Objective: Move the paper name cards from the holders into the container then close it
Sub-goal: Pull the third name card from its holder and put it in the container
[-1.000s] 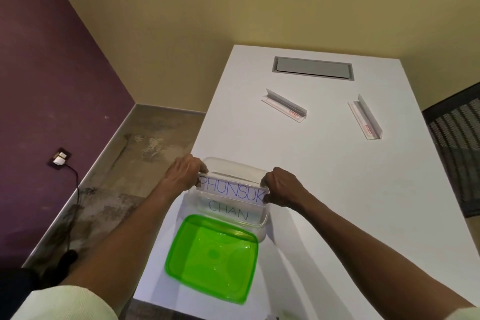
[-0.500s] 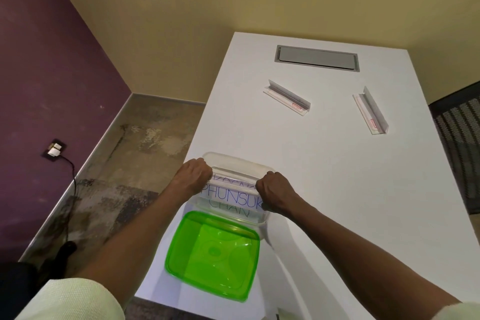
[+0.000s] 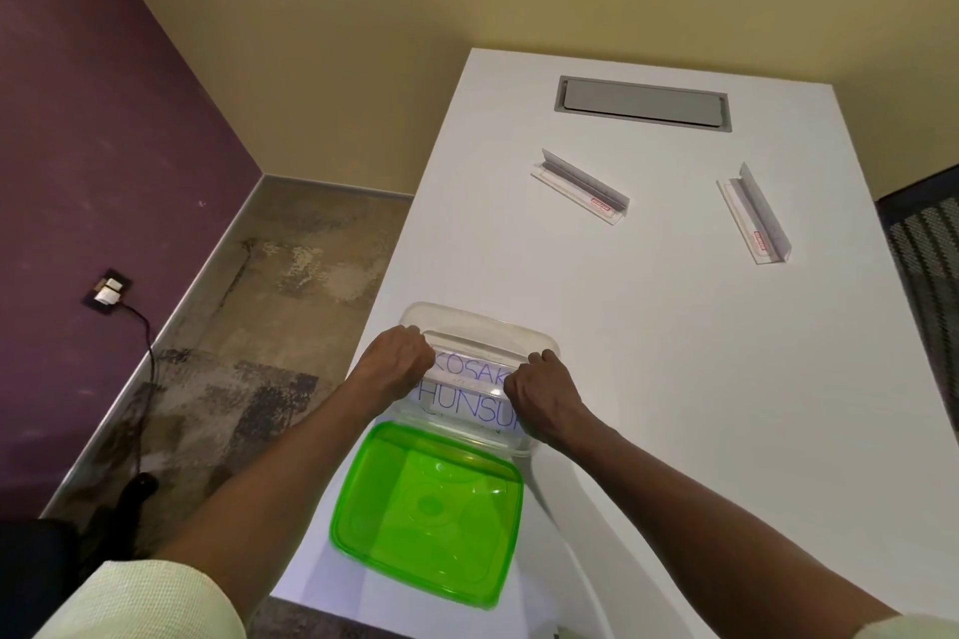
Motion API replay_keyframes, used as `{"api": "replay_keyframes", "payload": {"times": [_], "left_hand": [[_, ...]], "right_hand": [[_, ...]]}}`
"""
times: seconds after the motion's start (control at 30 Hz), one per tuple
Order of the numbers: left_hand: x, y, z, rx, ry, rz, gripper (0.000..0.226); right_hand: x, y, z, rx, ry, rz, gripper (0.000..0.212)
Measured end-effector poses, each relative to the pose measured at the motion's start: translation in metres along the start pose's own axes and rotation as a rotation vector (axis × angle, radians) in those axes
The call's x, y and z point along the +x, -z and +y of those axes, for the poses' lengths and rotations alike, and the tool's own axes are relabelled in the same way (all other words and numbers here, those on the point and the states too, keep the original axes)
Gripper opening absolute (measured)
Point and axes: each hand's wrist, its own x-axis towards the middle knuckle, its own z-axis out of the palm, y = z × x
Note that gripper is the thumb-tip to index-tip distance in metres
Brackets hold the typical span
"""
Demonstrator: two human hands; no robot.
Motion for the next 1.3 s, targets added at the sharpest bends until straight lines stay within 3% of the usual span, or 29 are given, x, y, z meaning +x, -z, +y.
{"api": "replay_keyframes", "payload": {"times": [0.2, 0.47, 0.6, 0.7, 1.3], "left_hand": [[-0.001, 0.006, 0.005, -0.009, -0.043, -0.012, 0.043], [0.005, -0.011, 0.007, 0.083, -0.037, -0.037, 0.038], [0.010, -0.016, 0.007, 0.098, -0.031, -0.233, 0.014], [0.012, -0.029, 0.006, 0.075, 0.002, -0.281, 0.027], [0.018, -0.016, 0.015, 0.041, 0.092, -0.306, 0.025]], "right_hand": [[-0.001, 0.002, -0.007, -0.069, 0.018, -0.062, 0.013], [0.004, -0.011, -0.007, -0.054, 0.031, -0.015, 0.019], [0.003, -0.014, -0.008, -0.042, 0.010, -0.019, 0.022], [0.003, -0.013, -0.009, -0.047, -0.005, -0.027, 0.022], [0.000, -0.009, -0.011, 0.004, -0.037, -0.012, 0.016]]}}
